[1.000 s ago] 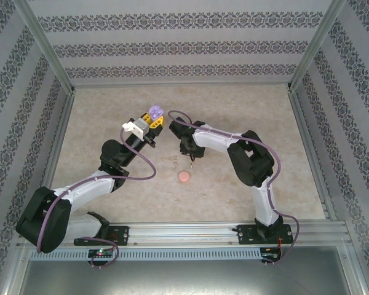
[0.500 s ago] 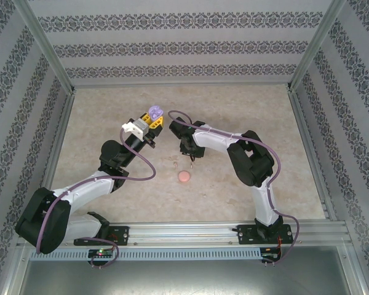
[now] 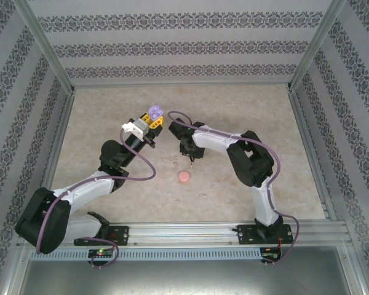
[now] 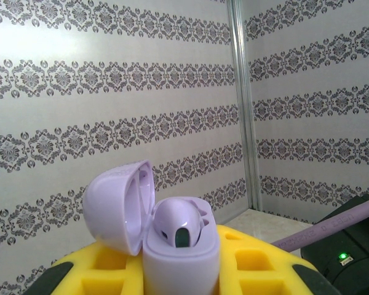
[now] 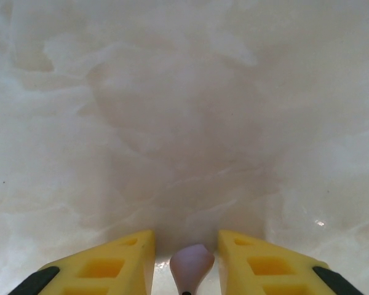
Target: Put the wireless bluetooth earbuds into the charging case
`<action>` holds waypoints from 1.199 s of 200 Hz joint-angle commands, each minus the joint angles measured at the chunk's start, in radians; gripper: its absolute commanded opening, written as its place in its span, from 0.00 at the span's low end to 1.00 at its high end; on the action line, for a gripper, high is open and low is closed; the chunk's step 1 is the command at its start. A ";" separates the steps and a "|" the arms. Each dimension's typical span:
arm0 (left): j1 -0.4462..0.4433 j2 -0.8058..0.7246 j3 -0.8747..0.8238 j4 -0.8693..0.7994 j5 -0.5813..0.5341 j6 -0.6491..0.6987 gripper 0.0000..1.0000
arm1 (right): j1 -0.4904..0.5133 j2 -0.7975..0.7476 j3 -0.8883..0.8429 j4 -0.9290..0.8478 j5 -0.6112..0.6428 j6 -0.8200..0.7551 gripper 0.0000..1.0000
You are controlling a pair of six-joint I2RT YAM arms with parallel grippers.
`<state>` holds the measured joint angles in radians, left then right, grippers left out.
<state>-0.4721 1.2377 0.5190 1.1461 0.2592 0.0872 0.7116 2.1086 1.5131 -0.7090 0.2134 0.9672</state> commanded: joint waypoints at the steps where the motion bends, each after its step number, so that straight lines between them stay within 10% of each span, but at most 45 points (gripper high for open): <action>1: -0.010 -0.013 0.005 0.048 -0.001 0.011 0.00 | 0.013 -0.004 -0.021 -0.009 0.004 0.015 0.32; 240: -0.010 -0.032 0.041 0.000 0.024 0.020 0.00 | -0.025 -0.248 -0.104 0.087 0.043 -0.053 0.20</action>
<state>-0.4721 1.2308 0.5259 1.1381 0.2611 0.0944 0.7021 1.9312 1.3983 -0.6201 0.2180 0.9466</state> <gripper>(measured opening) 0.217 0.203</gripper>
